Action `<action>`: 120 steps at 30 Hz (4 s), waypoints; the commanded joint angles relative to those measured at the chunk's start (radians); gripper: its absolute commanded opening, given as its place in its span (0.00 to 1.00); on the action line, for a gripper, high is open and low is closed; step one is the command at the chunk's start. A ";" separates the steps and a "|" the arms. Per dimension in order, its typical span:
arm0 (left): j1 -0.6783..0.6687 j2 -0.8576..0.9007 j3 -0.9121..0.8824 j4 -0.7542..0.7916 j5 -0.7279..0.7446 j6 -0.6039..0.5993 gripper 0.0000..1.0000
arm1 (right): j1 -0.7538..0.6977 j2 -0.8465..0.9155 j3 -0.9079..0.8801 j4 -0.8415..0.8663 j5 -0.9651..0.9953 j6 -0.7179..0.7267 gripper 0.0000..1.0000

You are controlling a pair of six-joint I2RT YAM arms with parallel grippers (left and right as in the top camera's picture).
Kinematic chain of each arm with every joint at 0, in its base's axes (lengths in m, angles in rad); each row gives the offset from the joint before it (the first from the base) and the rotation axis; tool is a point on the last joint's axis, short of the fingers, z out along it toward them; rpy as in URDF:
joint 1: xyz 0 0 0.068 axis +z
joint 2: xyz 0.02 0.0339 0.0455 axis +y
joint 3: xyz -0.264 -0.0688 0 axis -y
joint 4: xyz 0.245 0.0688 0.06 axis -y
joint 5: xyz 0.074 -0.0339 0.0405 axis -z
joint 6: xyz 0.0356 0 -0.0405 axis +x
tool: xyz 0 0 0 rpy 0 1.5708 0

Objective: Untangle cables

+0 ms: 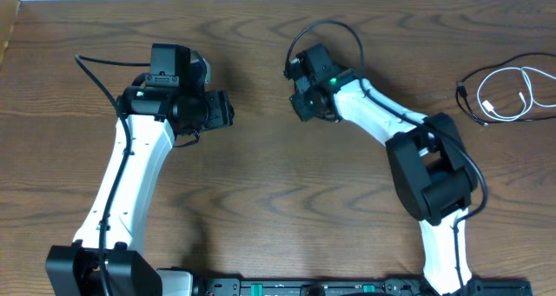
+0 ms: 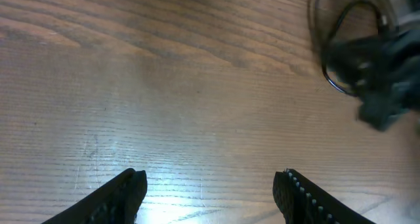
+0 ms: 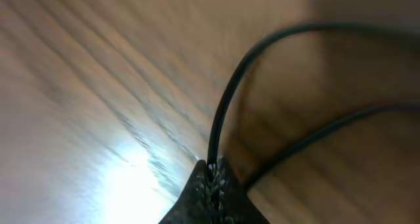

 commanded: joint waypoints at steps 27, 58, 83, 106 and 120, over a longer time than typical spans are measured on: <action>0.003 0.032 -0.007 0.060 -0.029 -0.050 0.67 | -0.064 -0.341 0.227 -0.131 -0.148 0.025 0.14; -0.026 0.520 -0.007 0.557 -0.141 -0.087 0.67 | -0.301 -0.224 0.227 -0.483 0.038 0.130 0.29; -0.096 0.486 -0.006 0.462 -0.219 -0.088 0.08 | -0.301 -0.224 0.227 -0.486 0.038 0.130 0.28; -0.096 0.097 -0.006 0.278 -0.120 -0.083 0.32 | -0.233 -0.098 0.221 -0.414 -0.146 0.129 0.36; -0.095 0.106 -0.006 0.107 -0.262 -0.084 0.38 | -0.072 0.128 0.221 -0.092 -0.137 0.002 0.44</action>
